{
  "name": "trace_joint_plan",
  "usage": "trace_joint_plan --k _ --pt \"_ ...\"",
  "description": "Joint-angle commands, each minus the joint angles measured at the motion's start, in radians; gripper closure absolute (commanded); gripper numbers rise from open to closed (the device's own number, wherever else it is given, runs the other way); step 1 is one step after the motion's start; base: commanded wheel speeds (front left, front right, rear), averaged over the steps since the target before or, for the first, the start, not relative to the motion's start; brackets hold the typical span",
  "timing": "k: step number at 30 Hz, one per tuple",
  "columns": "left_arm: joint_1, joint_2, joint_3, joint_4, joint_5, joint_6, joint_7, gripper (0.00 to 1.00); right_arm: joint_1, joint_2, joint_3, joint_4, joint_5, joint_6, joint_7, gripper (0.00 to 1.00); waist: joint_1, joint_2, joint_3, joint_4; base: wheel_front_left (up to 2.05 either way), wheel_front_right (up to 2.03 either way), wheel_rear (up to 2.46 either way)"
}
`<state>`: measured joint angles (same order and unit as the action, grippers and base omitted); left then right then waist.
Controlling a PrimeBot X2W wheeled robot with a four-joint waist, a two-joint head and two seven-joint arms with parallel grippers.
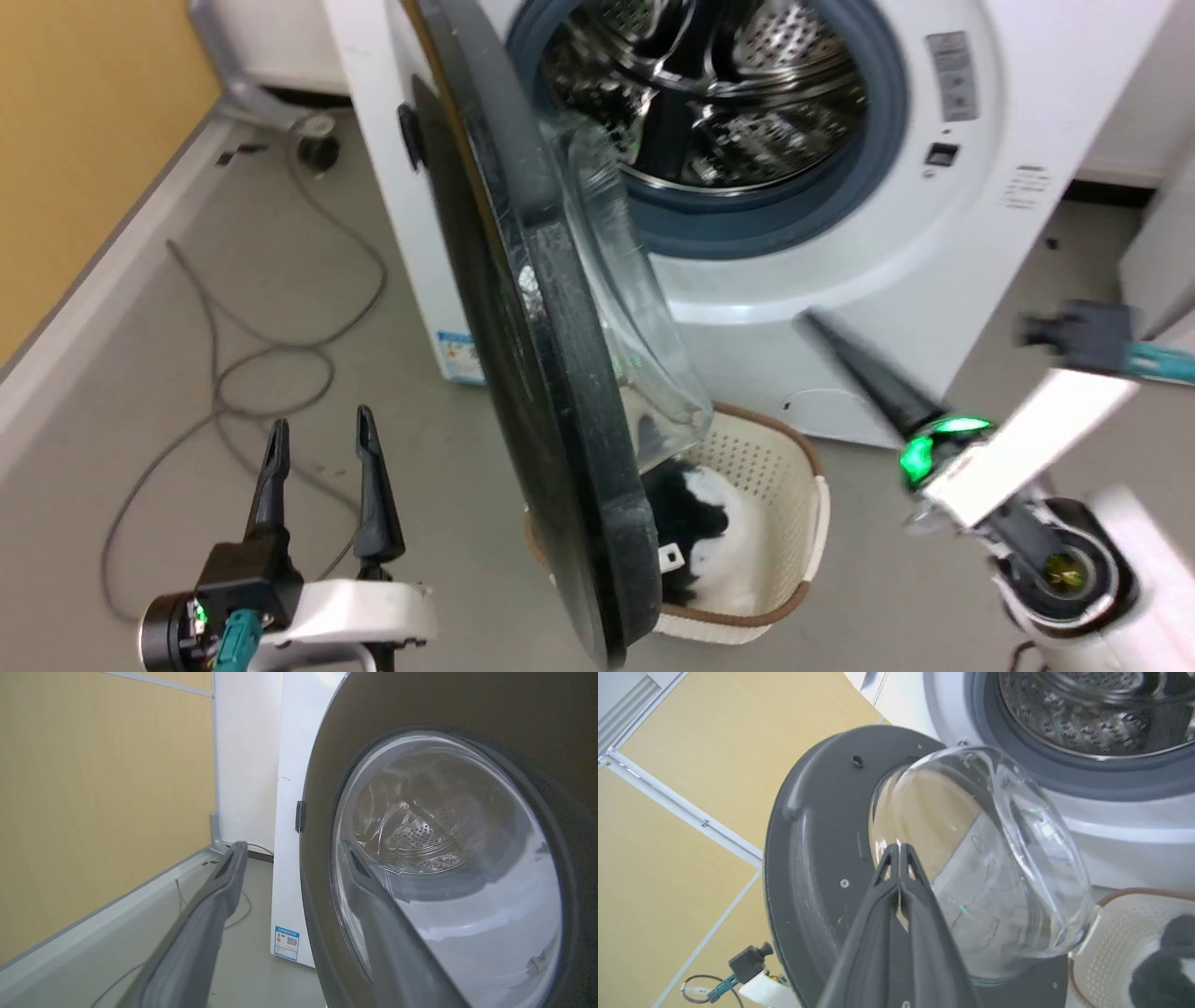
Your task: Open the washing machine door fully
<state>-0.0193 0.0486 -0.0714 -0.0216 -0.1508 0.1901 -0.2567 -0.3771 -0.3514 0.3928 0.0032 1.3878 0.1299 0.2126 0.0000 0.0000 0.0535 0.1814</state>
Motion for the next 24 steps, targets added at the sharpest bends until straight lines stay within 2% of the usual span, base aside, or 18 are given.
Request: trace_joint_plan --k 1,5,8,11,14,19,21,23,24 --pt "0.016 0.002 0.005 0.001 0.010 -0.005 -0.005 0.00 0.027 -0.014 -0.009 -0.002 -0.028 0.001 -0.048 1.00 0.0000 0.0000 -0.020 -0.020 0.00 0.00 0.00" --pt "0.039 0.002 0.019 0.000 0.016 -0.009 -0.005 0.00 0.054 -0.054 -0.033 0.020 -0.129 0.001 -0.251 1.00 0.0000 0.0000 -0.044 -0.048 0.00 0.00 0.00" --pt "0.052 0.002 0.026 -0.005 0.018 -0.009 -0.005 0.00 0.073 -0.100 -0.049 0.079 -0.285 0.001 -0.415 1.00 0.0000 0.0000 -0.054 -0.065 0.00 0.00 0.00" --pt "0.061 0.002 0.035 -0.006 0.019 -0.010 -0.005 0.00 0.098 -0.102 -0.095 0.144 -0.467 0.001 -0.468 1.00 0.0000 0.0000 -0.062 -0.083 0.00 0.00 0.00" --pt "0.070 0.002 0.044 -0.008 0.021 -0.012 -0.005 0.00 0.130 -0.043 -0.212 0.160 -0.672 0.001 -0.473 1.00 0.0000 0.0000 -0.067 -0.101 0.00 0.00 0.00" --pt "0.080 0.002 0.050 -0.009 0.026 -0.016 -0.005 0.00 0.237 0.068 -0.360 0.101 -1.016 0.001 -0.474 1.00 0.0000 0.0000 -0.074 -0.125 0.00 0.00 0.00" --pt "0.084 0.002 0.048 -0.011 0.027 -0.015 -0.005 0.00 0.283 0.110 -0.397 0.080 -1.102 0.001 -0.474 1.00 0.0000 0.0000 -0.077 -0.132 0.00 0.00 0.00" --pt "0.086 0.002 0.049 -0.012 0.030 -0.016 -0.005 0.00 0.324 0.159 -0.431 0.070 -1.134 0.001 -0.474 1.00 0.0000 0.0000 -0.079 -0.140 0.00 0.00 0.00" --pt "0.086 0.002 0.049 -0.012 0.031 -0.017 -0.005 0.00 0.343 0.174 -0.441 0.065 -1.150 0.001 -0.474 0.93 0.0000 0.0000 -0.080 -0.142 0.00 0.00 0.00"
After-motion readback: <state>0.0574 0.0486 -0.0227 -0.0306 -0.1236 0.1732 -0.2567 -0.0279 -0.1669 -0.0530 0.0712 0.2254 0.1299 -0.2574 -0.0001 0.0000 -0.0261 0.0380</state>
